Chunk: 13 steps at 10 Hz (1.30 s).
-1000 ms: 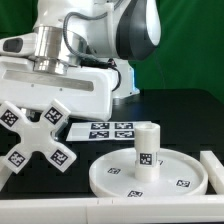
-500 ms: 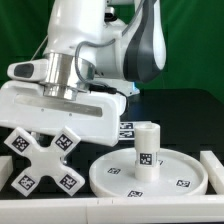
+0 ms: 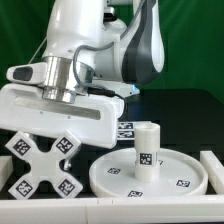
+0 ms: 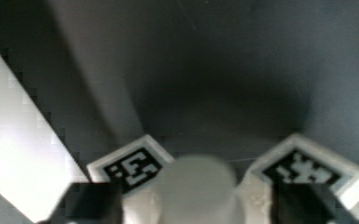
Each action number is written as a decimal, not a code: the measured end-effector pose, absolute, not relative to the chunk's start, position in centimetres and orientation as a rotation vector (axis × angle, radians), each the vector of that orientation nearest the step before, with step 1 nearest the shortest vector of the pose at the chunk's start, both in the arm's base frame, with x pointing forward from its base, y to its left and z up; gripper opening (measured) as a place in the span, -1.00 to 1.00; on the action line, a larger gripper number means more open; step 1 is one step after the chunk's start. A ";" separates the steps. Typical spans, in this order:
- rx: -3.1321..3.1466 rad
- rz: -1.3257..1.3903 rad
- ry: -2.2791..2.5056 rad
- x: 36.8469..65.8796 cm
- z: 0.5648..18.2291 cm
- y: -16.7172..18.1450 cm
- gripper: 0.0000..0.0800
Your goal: Assemble round table
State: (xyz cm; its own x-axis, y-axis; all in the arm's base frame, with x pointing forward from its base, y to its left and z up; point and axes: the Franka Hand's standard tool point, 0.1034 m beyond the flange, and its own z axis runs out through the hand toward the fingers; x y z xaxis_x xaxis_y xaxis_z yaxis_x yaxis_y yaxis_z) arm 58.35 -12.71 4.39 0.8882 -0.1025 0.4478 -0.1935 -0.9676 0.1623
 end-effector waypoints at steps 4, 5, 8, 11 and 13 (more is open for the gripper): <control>2.854 0.660 -0.226 58.3 4.4 -12.7 0.61; 2.854 0.660 -0.226 58.3 4.4 -12.7 0.61; 2.896 0.607 -0.247 56.1 6.4 -12.9 0.62; 2.975 0.531 -0.273 54.9 8.0 -11.8 0.62; 2.995 0.514 -0.280 55.3 8.5 -11.8 0.62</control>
Offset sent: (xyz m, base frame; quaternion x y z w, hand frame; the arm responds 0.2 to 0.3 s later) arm 0.0000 0.0000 0.0000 0.0000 0.0000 0.0000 1.0000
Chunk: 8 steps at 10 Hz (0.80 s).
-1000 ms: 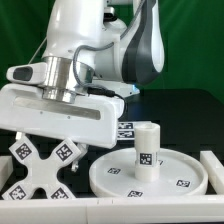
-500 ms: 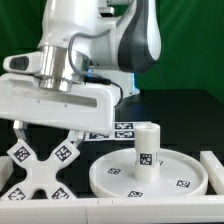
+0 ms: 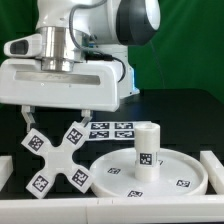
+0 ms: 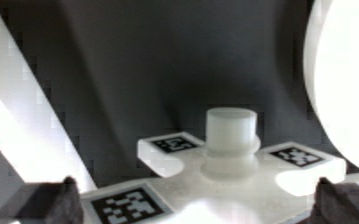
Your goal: Assemble round table
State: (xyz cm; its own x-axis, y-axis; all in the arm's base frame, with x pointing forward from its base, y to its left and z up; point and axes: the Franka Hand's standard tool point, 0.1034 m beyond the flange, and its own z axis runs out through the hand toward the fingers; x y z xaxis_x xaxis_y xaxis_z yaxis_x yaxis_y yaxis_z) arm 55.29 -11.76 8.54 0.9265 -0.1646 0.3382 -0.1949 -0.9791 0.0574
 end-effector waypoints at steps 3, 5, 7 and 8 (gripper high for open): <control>2.968 0.497 -0.277 54.6 6.5 -12.4 0.62; 2.963 0.490 -0.270 54.4 5.7 -12.3 0.62; 2.965 0.476 -0.270 53.9 5.4 -12.4 0.62; 2.967 0.465 -0.271 53.6 5.2 -12.4 0.62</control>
Offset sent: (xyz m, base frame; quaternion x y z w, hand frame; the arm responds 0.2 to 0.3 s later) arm -0.0035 0.0050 -0.0166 0.0047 0.0159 0.0100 0.9998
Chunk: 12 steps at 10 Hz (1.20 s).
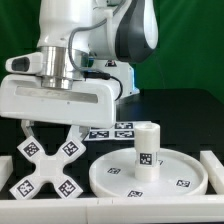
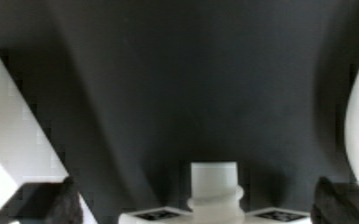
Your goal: Assemble round table
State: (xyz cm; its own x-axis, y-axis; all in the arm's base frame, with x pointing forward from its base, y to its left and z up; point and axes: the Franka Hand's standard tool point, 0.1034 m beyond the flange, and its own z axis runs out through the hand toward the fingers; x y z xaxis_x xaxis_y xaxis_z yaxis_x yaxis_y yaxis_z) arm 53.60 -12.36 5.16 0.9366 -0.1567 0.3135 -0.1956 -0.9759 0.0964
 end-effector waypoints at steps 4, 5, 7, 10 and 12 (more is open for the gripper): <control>2.973 0.454 -0.272 53.3 4.9 -12.1 0.62; 2.973 0.453 -0.272 53.3 4.9 -12.1 0.62; 2.982 0.439 -0.274 53.2 4.9 -11.9 0.62; 3.141 0.189 -0.321 50.9 6.4 -10.7 0.62; 3.162 0.127 -0.344 50.6 6.3 -11.2 0.62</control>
Offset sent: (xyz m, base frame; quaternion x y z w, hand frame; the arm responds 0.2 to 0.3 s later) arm 0.0000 0.0000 0.0000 0.0000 0.0000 0.0000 1.0000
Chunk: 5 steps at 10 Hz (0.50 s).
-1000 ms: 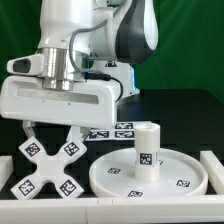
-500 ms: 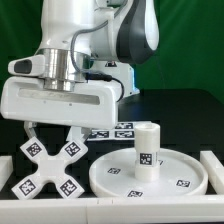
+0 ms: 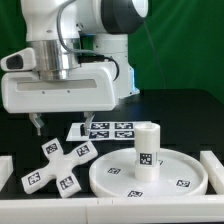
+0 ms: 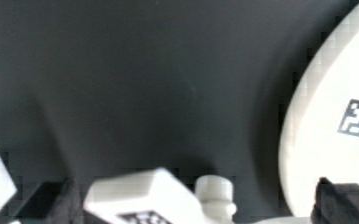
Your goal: Assemble round table
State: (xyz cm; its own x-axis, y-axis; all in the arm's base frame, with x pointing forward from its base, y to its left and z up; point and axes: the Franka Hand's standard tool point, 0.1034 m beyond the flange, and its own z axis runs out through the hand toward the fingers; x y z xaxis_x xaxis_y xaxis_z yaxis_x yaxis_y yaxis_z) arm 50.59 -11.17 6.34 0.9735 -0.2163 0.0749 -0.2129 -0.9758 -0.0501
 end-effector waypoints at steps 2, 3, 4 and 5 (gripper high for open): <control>-3.077 -0.099 0.341 50.9 6.3 -10.9 0.62; -3.070 -0.082 0.330 52.4 7.4 -10.6 0.62; -3.059 -0.087 0.331 53.8 8.6 -10.9 0.62; -3.034 -0.039 0.341 54.5 9.3 -11.1 0.62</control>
Offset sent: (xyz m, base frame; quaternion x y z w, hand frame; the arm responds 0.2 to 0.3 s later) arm 0.0458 -0.0140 0.0439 -0.0268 -0.0316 0.0006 0.9991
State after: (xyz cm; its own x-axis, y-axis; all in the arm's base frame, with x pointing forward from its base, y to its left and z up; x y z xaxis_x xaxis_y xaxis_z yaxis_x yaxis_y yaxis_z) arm 54.48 -11.09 9.28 0.9748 -0.2227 0.0154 -0.2204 -0.9712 -0.0905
